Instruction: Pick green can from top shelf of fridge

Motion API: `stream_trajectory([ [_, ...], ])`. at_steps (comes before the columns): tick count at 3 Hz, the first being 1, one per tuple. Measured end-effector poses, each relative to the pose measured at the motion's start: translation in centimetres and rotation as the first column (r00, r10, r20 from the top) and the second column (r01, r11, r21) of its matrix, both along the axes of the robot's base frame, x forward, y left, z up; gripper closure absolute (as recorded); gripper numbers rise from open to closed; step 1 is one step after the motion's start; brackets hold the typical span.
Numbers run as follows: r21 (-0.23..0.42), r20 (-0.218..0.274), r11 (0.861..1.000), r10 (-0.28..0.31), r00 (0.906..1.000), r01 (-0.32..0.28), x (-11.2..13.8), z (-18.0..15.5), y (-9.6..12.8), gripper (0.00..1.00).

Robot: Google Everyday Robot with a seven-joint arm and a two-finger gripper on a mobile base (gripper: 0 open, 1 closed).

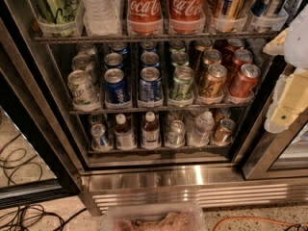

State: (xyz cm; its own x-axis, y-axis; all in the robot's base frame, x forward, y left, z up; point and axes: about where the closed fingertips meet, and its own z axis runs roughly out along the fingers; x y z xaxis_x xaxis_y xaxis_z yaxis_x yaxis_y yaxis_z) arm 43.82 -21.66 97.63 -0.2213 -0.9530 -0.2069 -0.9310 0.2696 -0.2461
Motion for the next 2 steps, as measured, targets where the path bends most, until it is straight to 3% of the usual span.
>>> stream_trajectory([
  [1,0.000,0.000,1.000,0.000,1.0000,0.000,0.0,0.0,0.0,0.00],
  [2,0.018,0.011,0.993,0.112,0.9936,-0.113,-0.8,0.1,3.3,0.00],
])
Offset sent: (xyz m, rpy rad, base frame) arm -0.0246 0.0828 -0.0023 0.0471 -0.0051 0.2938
